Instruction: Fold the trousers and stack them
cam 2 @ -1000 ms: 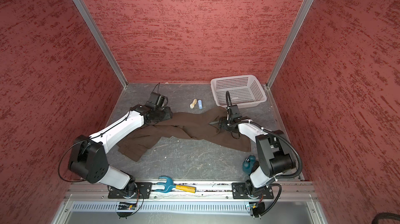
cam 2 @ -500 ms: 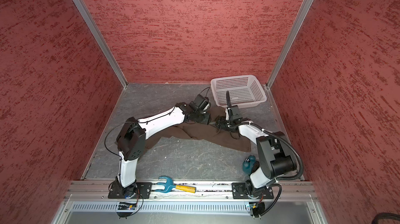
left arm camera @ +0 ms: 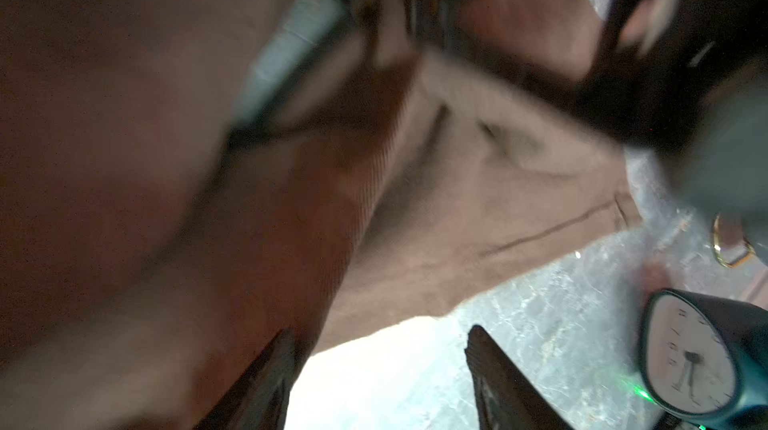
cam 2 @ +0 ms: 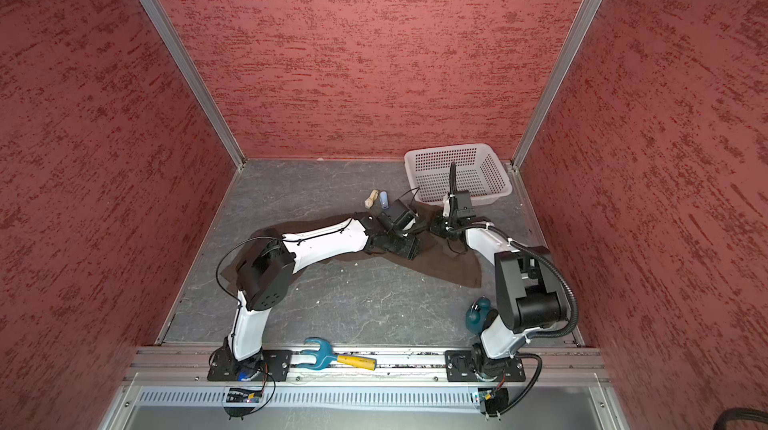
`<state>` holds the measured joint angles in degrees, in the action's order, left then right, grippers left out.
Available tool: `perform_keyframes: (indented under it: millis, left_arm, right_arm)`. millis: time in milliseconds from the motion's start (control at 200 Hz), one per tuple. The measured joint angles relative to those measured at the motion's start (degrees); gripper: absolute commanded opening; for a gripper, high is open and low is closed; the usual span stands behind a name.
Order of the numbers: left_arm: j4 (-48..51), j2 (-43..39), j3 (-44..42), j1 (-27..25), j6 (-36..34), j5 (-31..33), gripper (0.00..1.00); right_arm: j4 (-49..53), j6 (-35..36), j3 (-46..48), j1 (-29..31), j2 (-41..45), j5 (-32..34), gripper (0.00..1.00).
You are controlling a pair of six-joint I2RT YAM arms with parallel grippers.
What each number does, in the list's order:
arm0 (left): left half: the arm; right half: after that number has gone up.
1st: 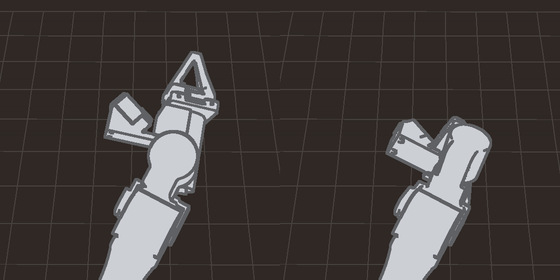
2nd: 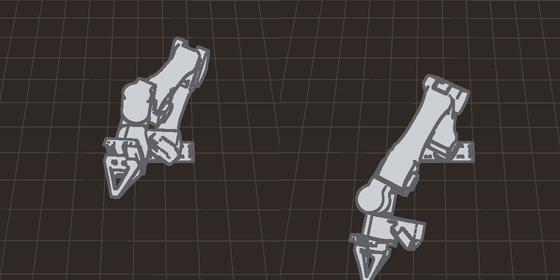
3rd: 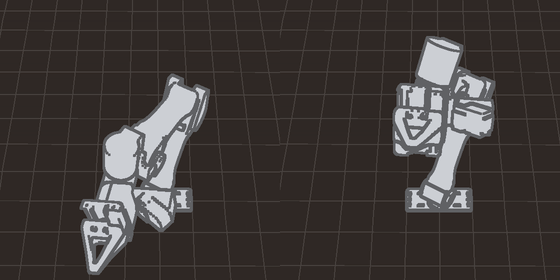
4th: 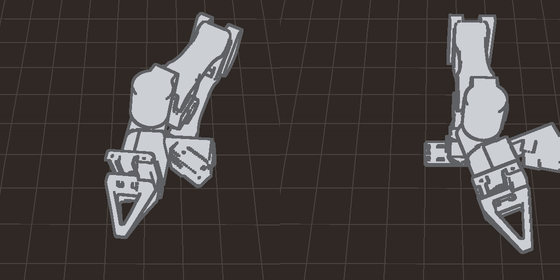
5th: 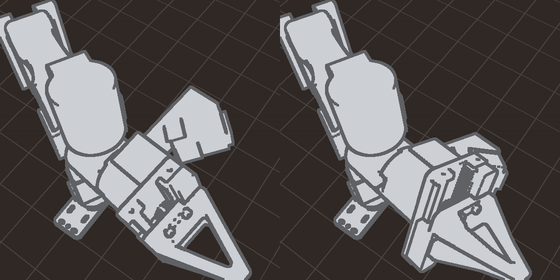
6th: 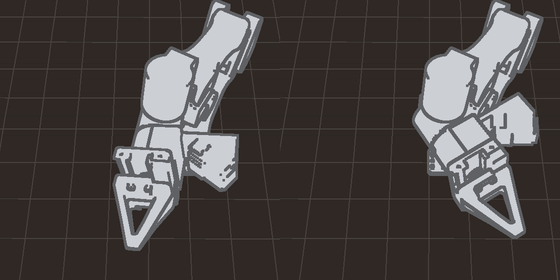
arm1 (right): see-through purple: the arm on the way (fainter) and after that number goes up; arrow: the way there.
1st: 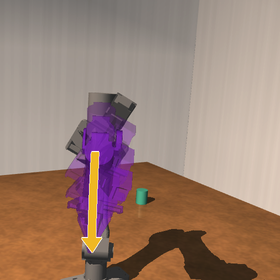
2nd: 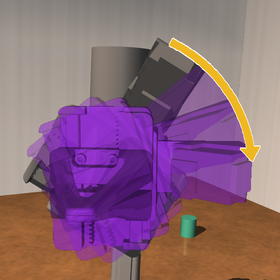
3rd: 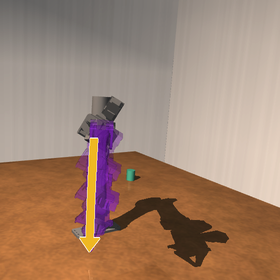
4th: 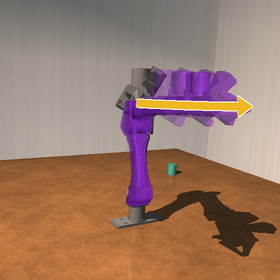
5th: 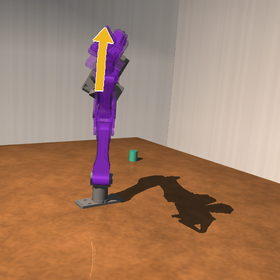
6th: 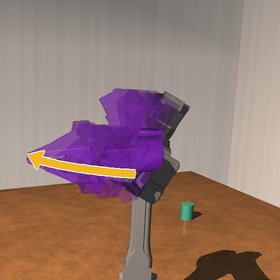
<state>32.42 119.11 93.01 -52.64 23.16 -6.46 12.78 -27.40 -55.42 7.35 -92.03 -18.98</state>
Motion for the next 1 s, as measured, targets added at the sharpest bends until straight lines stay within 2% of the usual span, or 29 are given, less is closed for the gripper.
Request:
perform_keyframes:
  millis: [200, 301, 341, 431, 466, 661, 746, 811, 932, 997]
  left_arm:
    - [-0.3, 1.2, 0.1, -0.1, 1.0, -1.5, 0.64]
    - [-0.3, -0.6, -0.6, 0.7, 1.5, -0.9, 0.64]
    - [-0.3, -2.4, -1.5, 1.6, 2.1, -0.9, 0.64]
    - [-0.8, -8.7, -5.3, 4.5, 4.0, -0.5, 0.66]
    - [-1.0, -11.9, -7.2, 6.0, 4.6, -0.2, 0.67]
    - [-0.9, -30.8, -17.9, 14.9, 8.2, 6.3, 0.68]
    - [1.2, -36.9, -22.4, 18.4, 10.5, 8.6, 0.69]
    - [2.6, -41.6, -26.9, 21.8, 12.6, 9.9, 0.71]
    - [4.9, -50.8, -36.7, 28.4, 16.7, 11.4, 0.72]
    - [6.7, -55.2, -41.5, 31.0, 18.8, 11.9, 0.74]
  right_arm:
    - [0.5, 0.0, -3.4, -2.8, 3.6, 1.6, 0.03]
    - [1.8, 0.5, -4.8, -3.1, 3.7, 4.7, 0.05]
    - [2.6, 1.0, -5.2, -3.2, 3.7, 6.4, 0.14]
    - [4.2, 2.7, -6.4, -3.5, 3.7, 10.3, 0.47]
    - [4.9, 3.3, -7.1, -3.7, 3.7, 11.8, 0.50]
    - [6.8, 6.4, -7.9, -4.3, 5.0, 16.0, 0.38]
    - [8.5, 7.0, -6.5, -4.3, 7.5, 16.3, 0.11]
    - [9.5, 6.5, -4.6, -4.3, 10.6, 15.7, 0.01]
    - [9.2, 3.5, 1.9, -4.3, 15.9, 9.5, 0.01]
    - [9.6, 1.8, 5.7, -4.1, 16.9, 6.5, 0.10]
